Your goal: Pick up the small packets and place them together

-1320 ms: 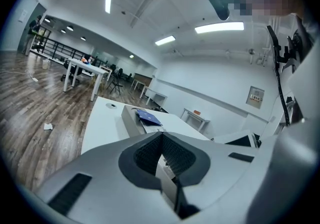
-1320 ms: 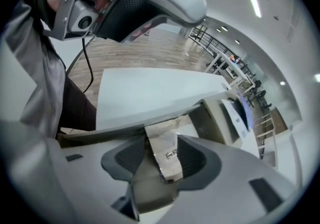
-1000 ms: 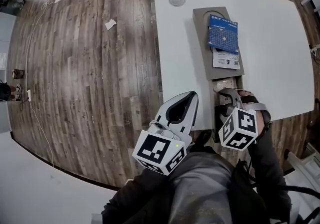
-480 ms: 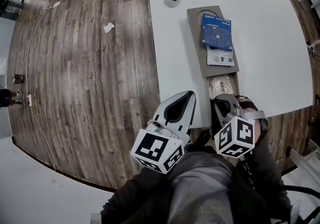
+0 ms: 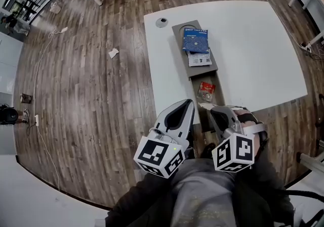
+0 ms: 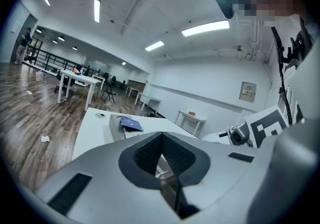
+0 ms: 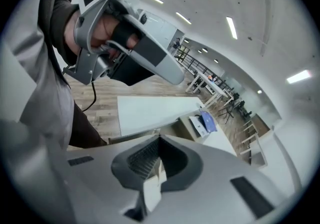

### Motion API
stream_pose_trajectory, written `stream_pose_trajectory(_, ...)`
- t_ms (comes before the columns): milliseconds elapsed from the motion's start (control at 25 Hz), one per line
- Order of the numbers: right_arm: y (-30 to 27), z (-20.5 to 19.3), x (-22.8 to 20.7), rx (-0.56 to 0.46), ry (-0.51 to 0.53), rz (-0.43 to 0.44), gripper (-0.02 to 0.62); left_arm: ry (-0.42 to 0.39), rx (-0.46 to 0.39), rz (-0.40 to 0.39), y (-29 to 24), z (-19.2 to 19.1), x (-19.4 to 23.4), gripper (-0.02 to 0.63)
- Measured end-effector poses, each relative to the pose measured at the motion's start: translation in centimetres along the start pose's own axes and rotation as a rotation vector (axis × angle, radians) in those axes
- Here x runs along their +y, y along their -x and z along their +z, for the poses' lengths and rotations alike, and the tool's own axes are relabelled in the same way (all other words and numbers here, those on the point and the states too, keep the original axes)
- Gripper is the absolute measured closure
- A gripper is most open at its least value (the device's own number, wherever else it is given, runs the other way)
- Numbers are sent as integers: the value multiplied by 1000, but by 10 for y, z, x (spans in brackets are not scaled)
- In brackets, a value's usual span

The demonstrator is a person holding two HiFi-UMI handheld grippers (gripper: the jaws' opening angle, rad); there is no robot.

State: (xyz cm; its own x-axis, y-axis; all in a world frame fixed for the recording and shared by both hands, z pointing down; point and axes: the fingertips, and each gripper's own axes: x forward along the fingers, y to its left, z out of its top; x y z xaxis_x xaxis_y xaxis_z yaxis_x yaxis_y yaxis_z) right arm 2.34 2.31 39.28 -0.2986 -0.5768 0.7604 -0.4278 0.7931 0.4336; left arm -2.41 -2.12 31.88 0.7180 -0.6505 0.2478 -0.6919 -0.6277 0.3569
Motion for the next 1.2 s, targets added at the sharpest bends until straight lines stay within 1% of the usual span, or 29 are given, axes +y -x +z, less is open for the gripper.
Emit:
stream_pose_trajectory(160,25,2,-10,-46,-4,-82,594,-16,-14,0,11,-1,-21,603)
stream_pose_trajectory(240,34,4,-14,-58,-1,-109,594,-23,-21,6,16,-1,-27,603)
stream_pose_trajectory(440,41,12,-16,-70,11,-130,594,-31,-35,15,23,3,-29,603)
stream_pose_trajectory(600,41,23,-32,-85,15,-157,594,-36,-43,18,19,11,-20,603)
stream_pose_trajectory(880,25,39,-86,-90,2,-217,594,-37,-60,3,-8,33,9,603)
stream_pose_trajectory(1200,-6,63,-174,-76,-27,-296,593,-18,-52,12,-37,65,65,603)
